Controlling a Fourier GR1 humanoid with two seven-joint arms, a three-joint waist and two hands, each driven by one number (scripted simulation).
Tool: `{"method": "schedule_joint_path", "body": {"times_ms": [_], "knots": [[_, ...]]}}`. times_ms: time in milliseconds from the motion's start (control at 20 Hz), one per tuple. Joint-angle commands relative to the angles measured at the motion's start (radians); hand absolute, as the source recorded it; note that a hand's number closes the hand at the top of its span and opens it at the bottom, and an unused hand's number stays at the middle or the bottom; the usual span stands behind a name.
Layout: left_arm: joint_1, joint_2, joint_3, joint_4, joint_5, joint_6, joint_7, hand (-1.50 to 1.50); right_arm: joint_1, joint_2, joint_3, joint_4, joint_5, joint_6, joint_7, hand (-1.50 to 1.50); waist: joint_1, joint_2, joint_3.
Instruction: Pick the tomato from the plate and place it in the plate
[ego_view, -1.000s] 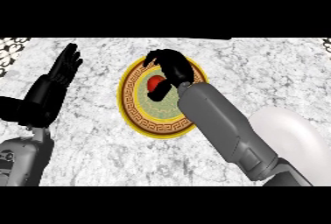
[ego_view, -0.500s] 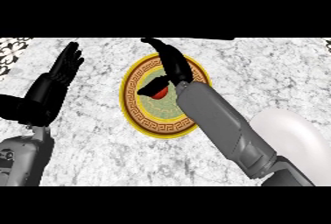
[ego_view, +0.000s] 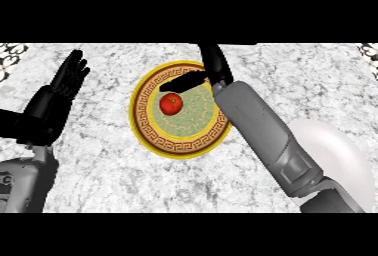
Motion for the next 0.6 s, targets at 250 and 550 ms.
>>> {"method": "schedule_joint_path", "body": {"times_ms": [250, 550], "knots": [[0.062, 0.014, 0.039, -0.029, 0.007, -0.024, -0.012, 0.0, 0.13, -0.177, -0.137, -0.048, -0.071, 0.183, -0.118, -1.5, -0.03, -0.008, 0.0], [-0.001, 0.023, 0.056, -0.039, 0.017, -0.026, 0.069, 0.0, 0.181, -0.31, -0.194, -0.002, -0.081, 0.375, -0.234, -1.5, -0.025, -0.006, 0.0]]}}
